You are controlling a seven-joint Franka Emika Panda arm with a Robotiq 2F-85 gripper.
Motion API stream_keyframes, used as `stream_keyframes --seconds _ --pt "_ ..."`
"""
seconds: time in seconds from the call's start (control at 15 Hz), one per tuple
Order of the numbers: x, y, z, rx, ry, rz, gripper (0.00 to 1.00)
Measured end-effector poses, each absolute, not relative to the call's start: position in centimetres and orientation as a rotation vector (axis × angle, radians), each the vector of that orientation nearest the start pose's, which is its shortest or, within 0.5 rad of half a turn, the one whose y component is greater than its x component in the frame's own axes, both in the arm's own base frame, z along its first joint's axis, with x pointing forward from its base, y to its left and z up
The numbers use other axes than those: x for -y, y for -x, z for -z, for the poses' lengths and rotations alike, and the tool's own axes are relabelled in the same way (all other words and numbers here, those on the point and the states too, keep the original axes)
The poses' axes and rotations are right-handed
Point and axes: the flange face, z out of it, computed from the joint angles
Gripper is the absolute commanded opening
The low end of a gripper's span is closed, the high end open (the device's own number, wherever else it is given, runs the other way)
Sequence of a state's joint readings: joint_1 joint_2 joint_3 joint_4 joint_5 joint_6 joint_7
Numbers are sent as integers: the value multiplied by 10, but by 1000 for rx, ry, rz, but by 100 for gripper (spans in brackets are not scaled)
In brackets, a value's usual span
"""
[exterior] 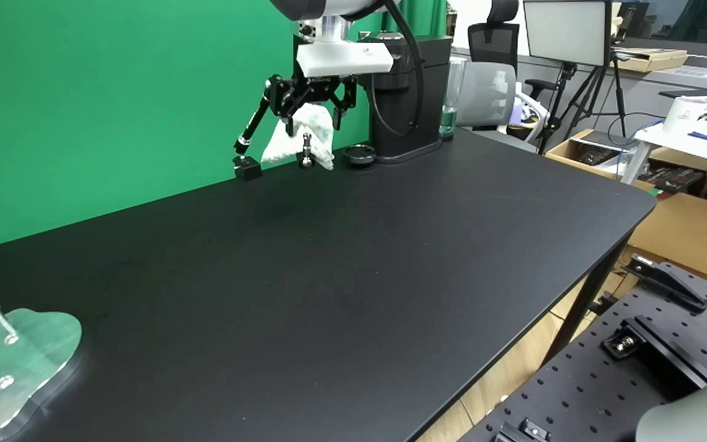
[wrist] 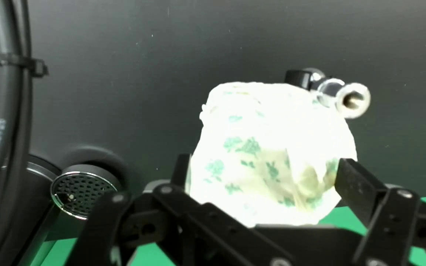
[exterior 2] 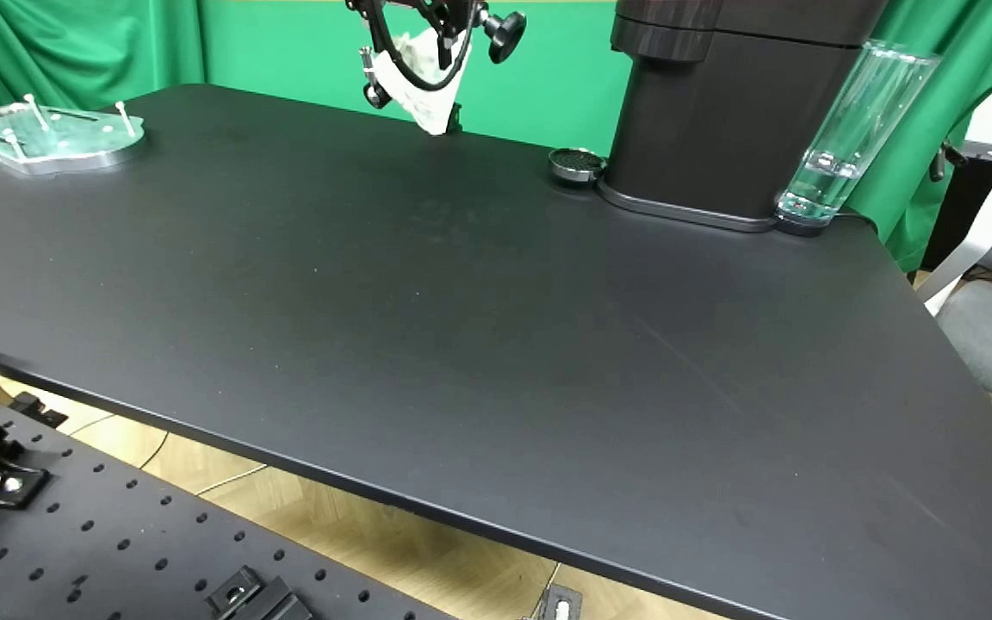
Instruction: Unhang the white cloth from the black stand
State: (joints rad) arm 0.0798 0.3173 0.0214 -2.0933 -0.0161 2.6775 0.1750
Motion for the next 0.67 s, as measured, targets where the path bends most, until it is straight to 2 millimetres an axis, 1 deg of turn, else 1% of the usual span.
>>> stream_keyframes --seconds 0.07,0.13,0.2,0.27,0.4,0.53,0.67 --pt "-62 -607 -300 -96 3076 421 100" --pt "-62 -609 -302 -95 3074 429 75" --pt "-62 -610 -303 -96 3073 431 73" --pt "-62 -610 -302 -101 3071 430 67" --pt "-61 -611 -298 -124 3063 417 51" --pt "-60 -612 -292 -144 3056 402 37" --pt "-62 -614 -292 -158 3044 399 26"
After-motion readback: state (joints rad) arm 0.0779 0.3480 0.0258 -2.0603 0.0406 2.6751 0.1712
